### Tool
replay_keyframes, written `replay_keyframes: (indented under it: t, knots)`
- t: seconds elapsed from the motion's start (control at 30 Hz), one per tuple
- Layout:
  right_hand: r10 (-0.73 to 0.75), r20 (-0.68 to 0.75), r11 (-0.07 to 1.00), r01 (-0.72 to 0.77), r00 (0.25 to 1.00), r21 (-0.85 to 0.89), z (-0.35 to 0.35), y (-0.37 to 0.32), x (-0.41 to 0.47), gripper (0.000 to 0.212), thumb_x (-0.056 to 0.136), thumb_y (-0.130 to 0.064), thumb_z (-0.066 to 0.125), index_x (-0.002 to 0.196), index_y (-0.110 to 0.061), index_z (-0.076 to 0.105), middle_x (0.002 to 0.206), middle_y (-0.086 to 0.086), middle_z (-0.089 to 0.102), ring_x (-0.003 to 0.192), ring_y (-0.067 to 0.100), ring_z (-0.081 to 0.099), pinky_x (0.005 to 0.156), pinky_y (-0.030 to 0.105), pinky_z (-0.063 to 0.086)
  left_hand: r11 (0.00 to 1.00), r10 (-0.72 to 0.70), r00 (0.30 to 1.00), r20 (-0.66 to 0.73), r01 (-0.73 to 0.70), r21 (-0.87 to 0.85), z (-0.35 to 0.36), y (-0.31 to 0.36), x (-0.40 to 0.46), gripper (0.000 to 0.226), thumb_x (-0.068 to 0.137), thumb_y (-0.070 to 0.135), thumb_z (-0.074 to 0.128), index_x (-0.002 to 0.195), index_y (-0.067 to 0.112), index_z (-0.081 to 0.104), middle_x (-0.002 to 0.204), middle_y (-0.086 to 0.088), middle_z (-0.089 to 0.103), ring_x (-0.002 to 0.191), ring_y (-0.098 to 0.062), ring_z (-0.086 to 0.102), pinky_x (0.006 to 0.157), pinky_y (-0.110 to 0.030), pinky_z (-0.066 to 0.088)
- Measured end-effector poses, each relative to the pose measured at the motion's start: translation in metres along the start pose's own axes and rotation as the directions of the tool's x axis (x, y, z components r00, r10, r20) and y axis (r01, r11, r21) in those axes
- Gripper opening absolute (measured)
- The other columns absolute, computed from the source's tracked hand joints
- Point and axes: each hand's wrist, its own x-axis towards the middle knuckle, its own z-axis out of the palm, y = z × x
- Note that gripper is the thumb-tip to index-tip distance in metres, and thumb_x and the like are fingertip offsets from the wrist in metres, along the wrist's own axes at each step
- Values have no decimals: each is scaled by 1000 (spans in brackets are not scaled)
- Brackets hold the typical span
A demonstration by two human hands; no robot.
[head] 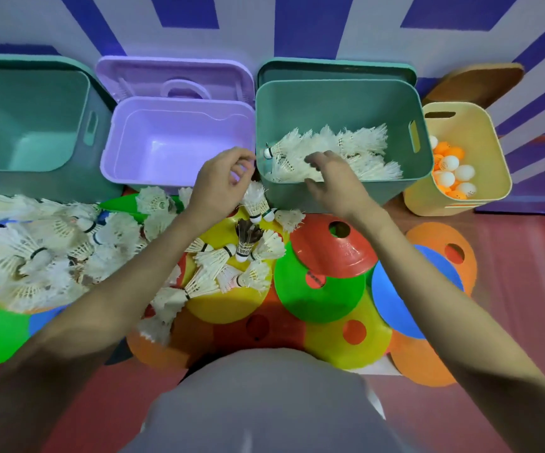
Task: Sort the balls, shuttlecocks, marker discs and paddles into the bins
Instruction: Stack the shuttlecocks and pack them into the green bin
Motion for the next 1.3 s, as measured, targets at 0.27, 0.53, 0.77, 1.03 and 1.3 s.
replay_keyframes:
  t: [0.27,0.53,0.77,1.03,1.3]
  knots:
    - [-110,132,993,104,985,56,59,-41,-57,23,86,-16,62,105,-4,61,98,14,61,94,31,57,80,38,47,964,-264,955,135,255,78,14,-33,-74,38,84,19,72,117,6,58,103,-7,65,88,-19,62,80,-42,55]
    - [44,223,999,-42,974,-12,95,-44,-73,19,85,-15,64,100,-6,68,98,17,67,92,37,62,78,42,49,907,-416,864,285,370,203,40,-38,-72,67,78,29,79,126,0,44,111,-17,60,101,-30,58,76,-39,48]
    - [143,35,990,-143,989,14,84,-38,-84,9,81,-13,59,80,-5,63,82,13,68,78,35,63,67,42,50,908,-415,879,237,381,176,49,-34,-69,59,78,24,79,121,1,46,107,-15,62,97,-28,58,64,-30,36]
    - [21,-381,995,16,925,95,49,-50,-101,6,89,-11,56,87,-8,61,80,6,63,76,26,55,69,36,42,950,-305,922,239,313,3,42,-37,-86,61,71,16,84,123,4,54,117,-13,62,109,-23,58,83,-27,47]
    - [-212,-219,966,238,952,102,72,-69,-96,11,91,-17,62,94,-10,69,89,3,69,85,25,60,79,32,43,961,-195,976,92,209,-183,11,-26,-108,53,70,9,84,119,8,63,112,-4,65,98,-15,62,85,-20,52]
